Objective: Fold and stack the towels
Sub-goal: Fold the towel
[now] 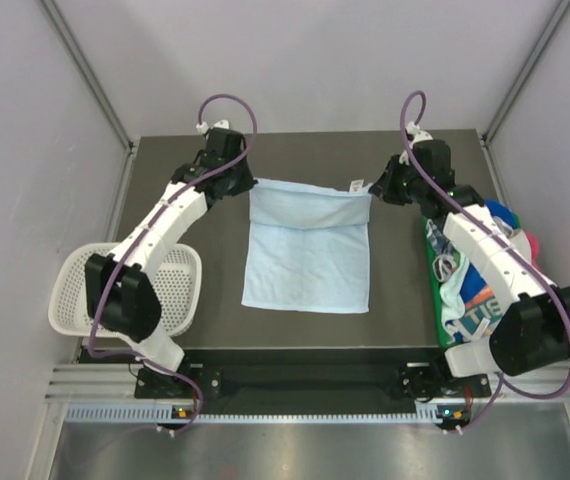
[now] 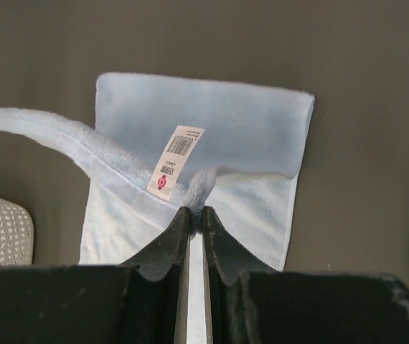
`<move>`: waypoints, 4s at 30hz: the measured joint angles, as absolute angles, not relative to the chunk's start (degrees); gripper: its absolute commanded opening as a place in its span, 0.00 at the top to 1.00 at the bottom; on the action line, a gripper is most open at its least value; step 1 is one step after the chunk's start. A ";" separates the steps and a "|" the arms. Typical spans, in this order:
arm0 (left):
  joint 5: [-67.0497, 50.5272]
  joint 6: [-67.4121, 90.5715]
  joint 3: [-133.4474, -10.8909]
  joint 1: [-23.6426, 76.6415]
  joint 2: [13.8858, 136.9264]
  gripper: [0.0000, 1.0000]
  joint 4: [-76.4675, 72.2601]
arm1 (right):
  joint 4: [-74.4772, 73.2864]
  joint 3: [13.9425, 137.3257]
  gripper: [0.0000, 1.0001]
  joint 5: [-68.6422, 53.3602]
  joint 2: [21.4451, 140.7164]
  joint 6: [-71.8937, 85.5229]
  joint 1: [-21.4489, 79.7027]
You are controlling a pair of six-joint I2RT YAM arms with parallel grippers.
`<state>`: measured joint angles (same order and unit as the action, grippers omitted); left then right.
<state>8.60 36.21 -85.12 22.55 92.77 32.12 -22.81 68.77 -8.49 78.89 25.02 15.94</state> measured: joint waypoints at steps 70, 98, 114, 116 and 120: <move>0.78 31.88 -89.62 18.00 86.54 1.00 27.22 | -18.13 68.79 1.00 -10.83 68.29 24.64 14.20; -0.93 34.24 -70.85 18.37 74.46 1.00 25.56 | -17.91 53.63 1.00 -10.09 59.00 25.28 18.31; -5.23 34.57 -57.93 18.48 67.55 1.00 26.28 | -18.57 45.21 1.00 -9.87 55.61 26.06 20.32; -5.56 34.57 -56.53 18.48 66.70 1.00 26.44 | -18.65 43.79 1.00 -9.93 55.55 26.65 21.02; -6.94 34.54 -52.69 18.50 64.23 1.00 26.79 | -19.05 40.66 1.00 -9.93 55.51 27.59 23.00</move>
<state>-6.94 34.54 -52.69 18.50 64.23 26.79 -19.05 40.66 -9.93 55.51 27.59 23.00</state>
